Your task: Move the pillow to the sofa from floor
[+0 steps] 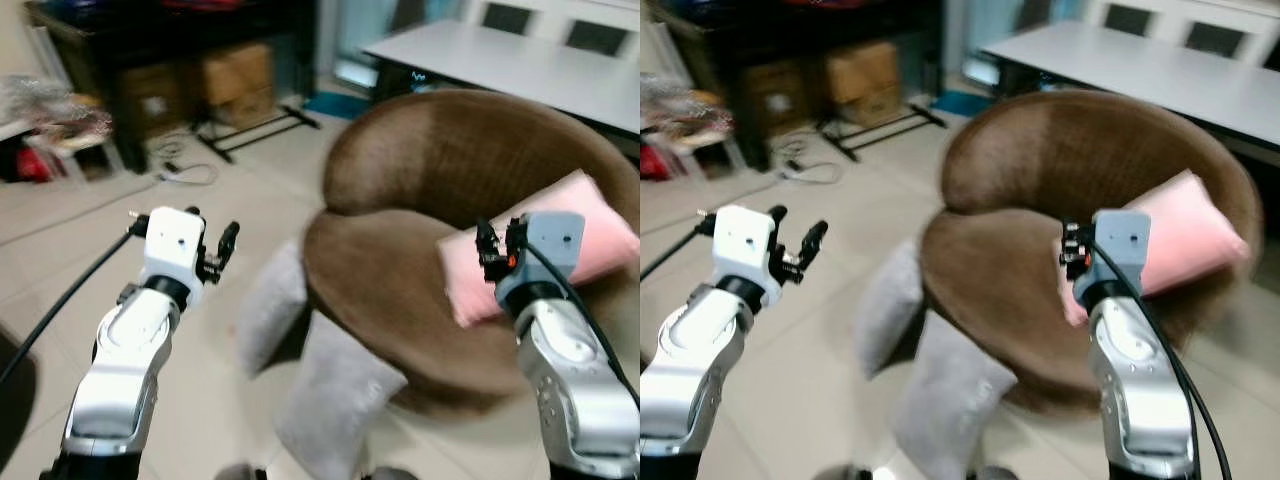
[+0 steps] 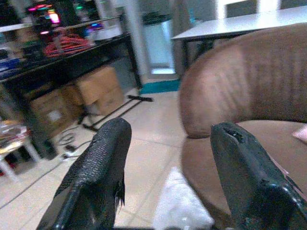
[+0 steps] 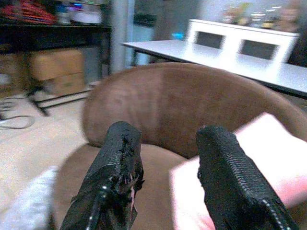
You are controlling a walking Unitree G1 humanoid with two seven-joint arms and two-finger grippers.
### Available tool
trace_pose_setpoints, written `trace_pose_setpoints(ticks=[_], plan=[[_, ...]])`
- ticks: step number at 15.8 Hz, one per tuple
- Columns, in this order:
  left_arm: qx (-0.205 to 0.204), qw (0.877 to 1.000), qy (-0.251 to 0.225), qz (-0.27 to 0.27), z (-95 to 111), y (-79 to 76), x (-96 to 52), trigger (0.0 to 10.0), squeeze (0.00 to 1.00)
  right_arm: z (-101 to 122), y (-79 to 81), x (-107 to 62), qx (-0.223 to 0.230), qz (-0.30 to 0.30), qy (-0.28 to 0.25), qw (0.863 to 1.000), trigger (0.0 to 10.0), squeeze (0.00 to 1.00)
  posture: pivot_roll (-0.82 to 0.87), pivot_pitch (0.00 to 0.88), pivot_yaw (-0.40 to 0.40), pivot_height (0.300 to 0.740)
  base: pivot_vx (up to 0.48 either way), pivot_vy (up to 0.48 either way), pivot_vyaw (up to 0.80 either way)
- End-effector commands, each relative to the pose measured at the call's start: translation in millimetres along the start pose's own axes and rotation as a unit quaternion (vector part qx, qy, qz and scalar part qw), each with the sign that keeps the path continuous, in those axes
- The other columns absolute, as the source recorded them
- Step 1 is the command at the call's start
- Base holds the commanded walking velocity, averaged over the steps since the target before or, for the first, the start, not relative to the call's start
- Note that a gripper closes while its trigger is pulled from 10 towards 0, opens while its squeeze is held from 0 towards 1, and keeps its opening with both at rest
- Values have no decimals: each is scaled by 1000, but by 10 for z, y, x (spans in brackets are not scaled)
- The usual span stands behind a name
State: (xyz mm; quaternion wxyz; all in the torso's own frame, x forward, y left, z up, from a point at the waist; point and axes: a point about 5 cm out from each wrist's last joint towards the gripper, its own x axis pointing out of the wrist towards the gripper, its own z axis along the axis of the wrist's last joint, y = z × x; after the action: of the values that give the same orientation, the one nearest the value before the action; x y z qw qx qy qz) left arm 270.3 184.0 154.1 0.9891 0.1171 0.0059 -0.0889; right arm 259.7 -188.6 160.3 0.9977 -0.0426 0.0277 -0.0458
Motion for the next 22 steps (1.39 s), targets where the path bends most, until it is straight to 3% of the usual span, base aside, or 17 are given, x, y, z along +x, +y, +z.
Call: trace_pose_setpoints(ticks=[1, 6, 12, 13, 19, 22], plan=[[0, 1000, -6, -3, 23, -20, 28, 10000, 149, -52, -2, 1, -7, -1, 10, 1000, 10000, 0, -122, 0, -17, 655, 0, 0, -513], [3, 1000, -10, -1, 22, -18, 37, 10000, 145, -9, 20, 28, -20, -6, 9, 1000, 10000, 0, -122, 0, -19, 655, 0, 0, -566], [-15, 1000, -10, -6, -1, -60, 27, 10000, 169, -31, 142, 18, -14, 57, 15, 998, 10000, 0, -123, 0, -32, 655, 0, 0, 0], [-15, 1000, -10, -6, -3, -62, 24, 10000, 169, -33, 174, 9, -38, 83, 17, 996, 10000, 0, -123, 0, -36, 655, 0, 0, 0], [-19, 1000, -11, -7, -2, -69, 19, 10000, 176, -51, 242, -6, -41, 126, 28, 991, 10000, 0, -123, 0, -38, 655, 136, 0, 800], [-20, 1000, -12, -7, 0, -66, 15, 10000, 176, -49, 243, -10, -25, 126, 26, 991, 10000, 0, -123, 0, -38, 655, 310, 0, 0]])
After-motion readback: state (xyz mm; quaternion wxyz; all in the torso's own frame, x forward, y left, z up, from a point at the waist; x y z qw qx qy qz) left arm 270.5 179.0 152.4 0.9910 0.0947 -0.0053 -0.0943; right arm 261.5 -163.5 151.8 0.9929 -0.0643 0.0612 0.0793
